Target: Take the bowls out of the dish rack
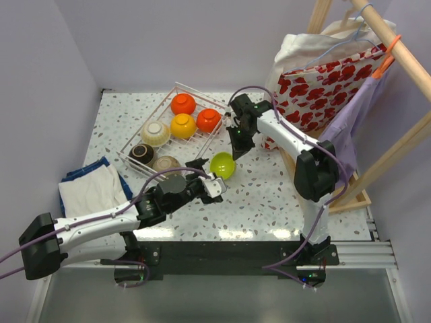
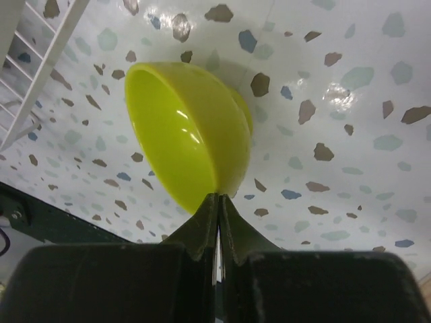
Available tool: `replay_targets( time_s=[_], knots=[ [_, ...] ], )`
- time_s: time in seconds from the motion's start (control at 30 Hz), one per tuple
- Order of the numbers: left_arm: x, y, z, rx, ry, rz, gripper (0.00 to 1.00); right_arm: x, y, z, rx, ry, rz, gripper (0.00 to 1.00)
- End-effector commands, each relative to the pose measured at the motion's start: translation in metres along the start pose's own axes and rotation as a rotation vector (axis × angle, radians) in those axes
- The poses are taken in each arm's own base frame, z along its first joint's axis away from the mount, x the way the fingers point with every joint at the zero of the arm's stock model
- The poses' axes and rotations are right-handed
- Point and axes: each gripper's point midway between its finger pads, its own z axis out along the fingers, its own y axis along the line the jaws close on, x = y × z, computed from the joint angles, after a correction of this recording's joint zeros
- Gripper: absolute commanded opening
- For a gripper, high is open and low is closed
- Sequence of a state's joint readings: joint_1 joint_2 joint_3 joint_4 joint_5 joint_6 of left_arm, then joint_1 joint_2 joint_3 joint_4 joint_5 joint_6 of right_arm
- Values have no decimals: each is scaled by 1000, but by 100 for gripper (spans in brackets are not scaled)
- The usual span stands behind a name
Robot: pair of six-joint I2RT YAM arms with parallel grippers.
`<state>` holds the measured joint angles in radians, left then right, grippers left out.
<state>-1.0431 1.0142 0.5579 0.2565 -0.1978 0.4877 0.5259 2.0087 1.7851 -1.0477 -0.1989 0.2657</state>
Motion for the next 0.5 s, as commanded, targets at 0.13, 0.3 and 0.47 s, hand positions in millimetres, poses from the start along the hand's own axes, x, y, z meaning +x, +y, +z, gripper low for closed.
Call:
replay_targets(
  time_s=[0.13,0.3,0.47],
  knots=[
    [-21,12,-5,-63,-68,-170,100,-26,-1,-15,-15,-222,-25,0],
    [-13,30,-6,-177,-40,-234,100,-17,-21,-5,62,-253,-19,0],
    [-7,47,-4,-233,-31,-333,100,-15,-26,4,70,-278,-9,0]
  ],
)
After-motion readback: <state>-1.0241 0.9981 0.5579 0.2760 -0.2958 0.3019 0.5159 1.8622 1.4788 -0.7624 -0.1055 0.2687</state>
